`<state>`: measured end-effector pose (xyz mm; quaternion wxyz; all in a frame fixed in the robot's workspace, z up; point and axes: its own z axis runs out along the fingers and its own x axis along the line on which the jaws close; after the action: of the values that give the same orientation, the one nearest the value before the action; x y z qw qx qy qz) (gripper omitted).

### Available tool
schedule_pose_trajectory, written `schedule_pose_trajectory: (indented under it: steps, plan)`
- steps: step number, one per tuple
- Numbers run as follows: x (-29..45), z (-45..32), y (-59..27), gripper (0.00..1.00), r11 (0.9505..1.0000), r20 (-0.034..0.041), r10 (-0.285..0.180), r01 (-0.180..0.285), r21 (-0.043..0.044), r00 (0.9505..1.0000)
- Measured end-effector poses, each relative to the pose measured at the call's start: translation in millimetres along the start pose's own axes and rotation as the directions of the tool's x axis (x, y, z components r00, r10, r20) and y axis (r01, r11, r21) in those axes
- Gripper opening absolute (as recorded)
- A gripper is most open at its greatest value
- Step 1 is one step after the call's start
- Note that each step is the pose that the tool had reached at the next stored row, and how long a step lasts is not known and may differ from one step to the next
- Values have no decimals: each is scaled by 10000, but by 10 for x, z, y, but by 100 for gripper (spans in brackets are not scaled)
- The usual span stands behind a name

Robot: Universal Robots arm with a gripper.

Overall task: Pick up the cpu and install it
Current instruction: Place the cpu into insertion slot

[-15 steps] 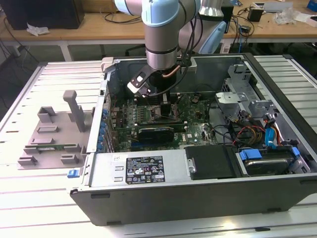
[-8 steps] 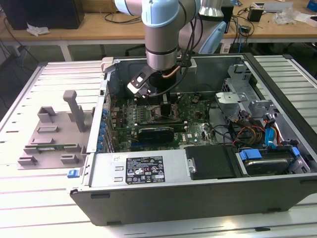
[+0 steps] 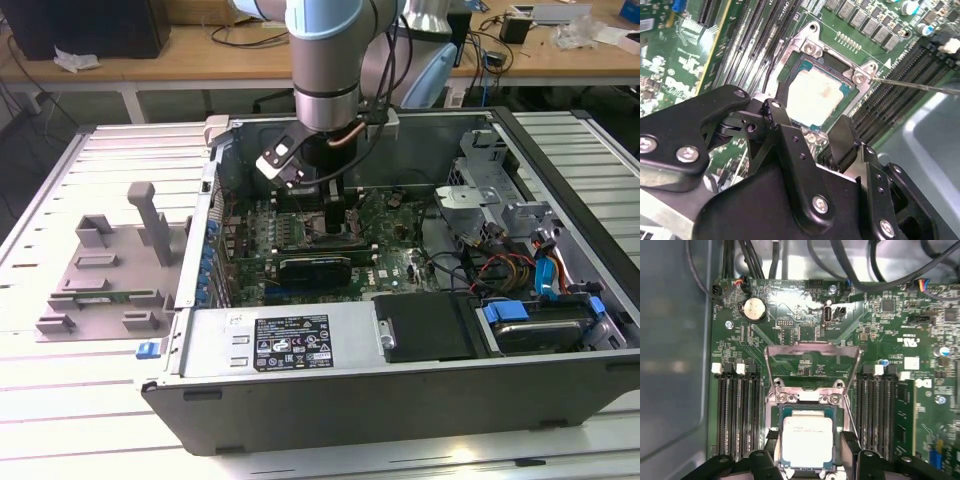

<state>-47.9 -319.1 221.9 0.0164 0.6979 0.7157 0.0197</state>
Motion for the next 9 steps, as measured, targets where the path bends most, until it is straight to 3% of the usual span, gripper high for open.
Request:
schedule_pose_trajectory:
  steps: [6, 7, 9]
  plan:
    - [16, -251, 13, 59, 10000, 157, -6, 6, 3, 9999]
    - [25, -348, 18, 59, 10000, 232, -10, 10, 5, 9997]
    - [33, -443, 23, 59, 10000, 337, -16, 16, 9, 9994]
